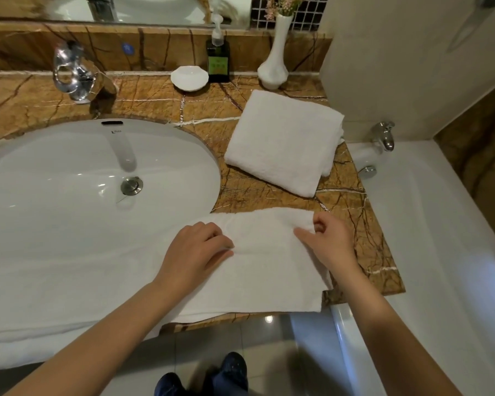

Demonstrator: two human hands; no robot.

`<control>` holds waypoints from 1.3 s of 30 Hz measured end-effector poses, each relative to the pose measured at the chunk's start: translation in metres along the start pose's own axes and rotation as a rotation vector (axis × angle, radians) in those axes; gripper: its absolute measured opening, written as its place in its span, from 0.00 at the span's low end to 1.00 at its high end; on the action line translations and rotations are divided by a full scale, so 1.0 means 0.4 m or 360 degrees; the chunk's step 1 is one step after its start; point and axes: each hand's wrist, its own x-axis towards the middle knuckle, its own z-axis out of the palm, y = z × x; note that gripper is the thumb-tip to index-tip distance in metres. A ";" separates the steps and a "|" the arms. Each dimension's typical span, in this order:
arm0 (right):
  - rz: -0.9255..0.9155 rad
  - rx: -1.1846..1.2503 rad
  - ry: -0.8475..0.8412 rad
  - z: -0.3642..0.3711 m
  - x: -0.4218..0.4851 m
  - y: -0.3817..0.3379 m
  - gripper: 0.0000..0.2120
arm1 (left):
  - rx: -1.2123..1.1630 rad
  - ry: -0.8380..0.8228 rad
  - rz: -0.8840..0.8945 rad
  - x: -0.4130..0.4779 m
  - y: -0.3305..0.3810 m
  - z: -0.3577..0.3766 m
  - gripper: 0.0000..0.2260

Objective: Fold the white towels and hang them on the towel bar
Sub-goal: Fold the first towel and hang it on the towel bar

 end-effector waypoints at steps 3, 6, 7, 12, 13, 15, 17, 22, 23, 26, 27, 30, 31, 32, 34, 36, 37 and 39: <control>-0.0172 0.0323 0.0028 -0.005 0.008 -0.024 0.06 | -0.0041 0.0016 -0.0072 -0.004 0.003 -0.006 0.10; -0.0049 0.0373 0.0113 0.018 0.038 -0.047 0.01 | -0.0027 0.0072 -0.0277 -0.001 0.013 -0.007 0.06; 0.0057 0.0366 0.0088 0.026 0.050 -0.048 0.05 | -0.0006 0.0080 -0.0322 0.000 0.016 -0.006 0.04; 0.0327 0.0591 -0.0426 -0.002 0.046 -0.028 0.23 | 0.0109 0.0020 -0.0275 0.003 0.016 -0.002 0.03; 0.0276 0.0562 -0.0550 -0.016 0.043 -0.017 0.28 | 0.0104 0.0017 -0.0262 0.002 0.013 -0.002 0.03; 0.0186 0.0412 -0.0772 -0.041 0.038 -0.005 0.39 | 0.0088 0.0016 -0.0237 -0.001 0.009 -0.002 0.05; 0.0121 0.0271 -0.0821 -0.056 0.036 0.003 0.46 | 0.0102 0.0011 -0.0191 -0.005 0.008 -0.004 0.08; 0.0058 0.0284 -0.0632 -0.059 0.026 0.029 0.45 | 0.0136 0.0017 -0.0151 -0.008 0.017 -0.011 0.09; 0.0027 0.0287 -0.0601 -0.049 0.022 0.037 0.43 | 0.0144 0.0017 -0.0155 -0.008 0.018 -0.011 0.09; -0.0012 0.0119 -0.0503 -0.040 0.015 0.038 0.43 | 0.0161 0.0004 -0.0168 -0.007 0.022 -0.012 0.08; -0.0039 -0.0060 -0.0458 -0.047 0.014 0.035 0.43 | 0.0160 -0.0004 -0.0180 -0.007 0.023 -0.012 0.08; -0.0233 -0.0684 -0.0094 -0.053 -0.003 0.023 0.39 | 0.0156 -0.0034 -0.0225 -0.017 0.028 -0.011 0.09; -0.0370 -0.0764 0.0094 -0.034 -0.022 0.008 0.34 | 0.0165 -0.0040 -0.0226 -0.023 0.029 -0.010 0.10; -0.0524 -0.0770 0.0223 -0.003 -0.045 -0.011 0.28 | 0.0182 -0.0042 -0.0221 -0.029 0.031 -0.009 0.10; -0.0761 -0.0755 0.0151 0.082 -0.093 -0.042 0.22 | 0.0208 -0.0028 -0.0220 -0.035 0.033 -0.008 0.11; -0.0818 -0.0946 -0.0161 0.167 -0.130 -0.042 0.24 | 0.0195 -0.0014 -0.0258 -0.035 0.037 -0.011 0.12; -0.0782 -0.1094 -0.0250 0.196 -0.140 -0.031 0.26 | 0.0181 -0.0005 -0.0294 -0.035 0.039 -0.016 0.14; -0.0699 -0.1278 -0.0247 0.213 -0.136 -0.006 0.27 | 0.0161 0.0020 -0.0403 -0.041 0.036 -0.039 0.15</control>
